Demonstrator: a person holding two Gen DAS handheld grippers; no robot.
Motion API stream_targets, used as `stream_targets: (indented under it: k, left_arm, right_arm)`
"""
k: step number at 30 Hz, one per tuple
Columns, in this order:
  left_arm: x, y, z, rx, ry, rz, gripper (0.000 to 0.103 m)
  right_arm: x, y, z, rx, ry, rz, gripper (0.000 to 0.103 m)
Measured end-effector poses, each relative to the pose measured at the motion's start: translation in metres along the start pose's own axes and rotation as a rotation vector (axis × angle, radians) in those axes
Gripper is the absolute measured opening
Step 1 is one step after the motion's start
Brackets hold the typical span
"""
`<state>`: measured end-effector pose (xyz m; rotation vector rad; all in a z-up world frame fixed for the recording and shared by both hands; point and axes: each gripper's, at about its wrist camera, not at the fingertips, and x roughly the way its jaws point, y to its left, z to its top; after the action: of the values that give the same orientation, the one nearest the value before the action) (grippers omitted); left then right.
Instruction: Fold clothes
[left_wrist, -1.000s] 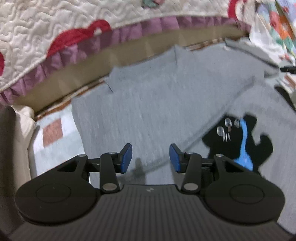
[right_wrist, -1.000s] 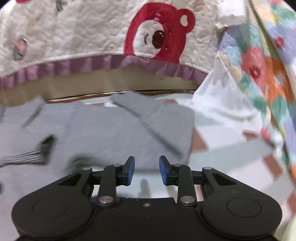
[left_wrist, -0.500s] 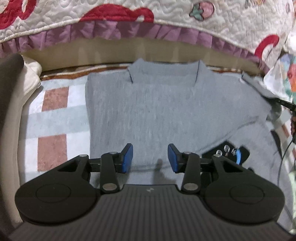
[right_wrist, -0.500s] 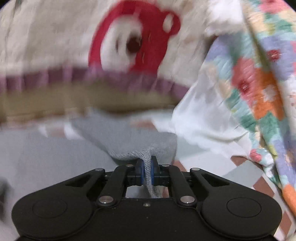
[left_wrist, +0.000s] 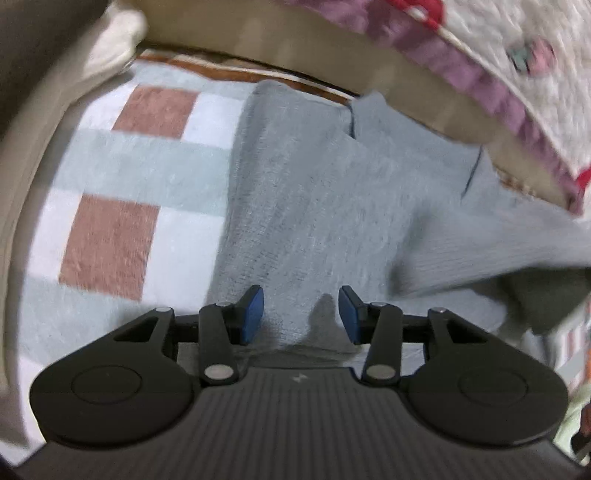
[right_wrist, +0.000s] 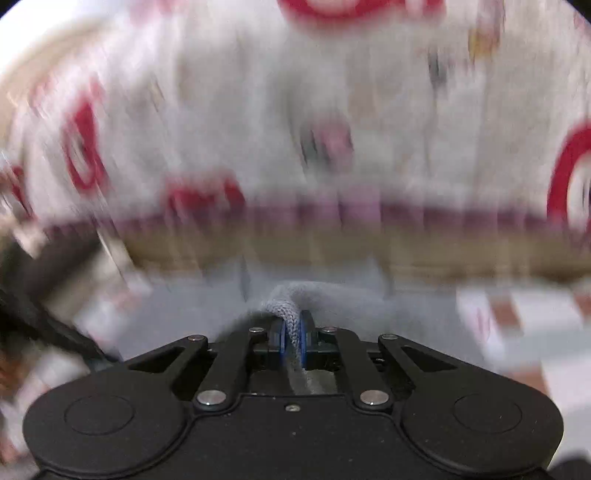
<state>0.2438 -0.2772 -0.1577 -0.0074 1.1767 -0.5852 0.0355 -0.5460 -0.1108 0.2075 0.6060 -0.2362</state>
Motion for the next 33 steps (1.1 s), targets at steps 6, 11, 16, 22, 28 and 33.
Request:
stream_targets:
  k: [6,11,16,22,28,33]
  left_arm:
    - [-0.004,-0.026,-0.002,0.129,-0.032,-0.067,0.049]
    - [0.002,-0.044,-0.001,0.25,-0.102,-0.059,0.054]
    - [0.025,-0.052,0.018,0.216,-0.111,-0.109,0.063]
    - [0.075,-0.085,0.045,0.312,-0.052,-0.079,0.081]
    - [0.075,-0.109,0.029,0.473,-0.063,-0.061,0.064]
    - [0.045,-0.128,0.028,0.524,-0.097,-0.027,0.014]
  right_arm:
    - [0.012,0.004,-0.048,-0.095,0.285,0.08,0.051]
    - [-0.021,-0.002,-0.069,-0.274,0.202,-0.142,0.06]
    - [-0.014,-0.029,-0.082,-0.365,0.22,-0.369,0.06]
    - [-0.008,-0.052,-0.092,-0.295,0.195,-0.451,0.06]
    - [-0.001,-0.074,-0.093,-0.102,0.126,-0.437,0.068]
    - [0.004,-0.077,-0.093,-0.094,0.11,-0.438,0.075]
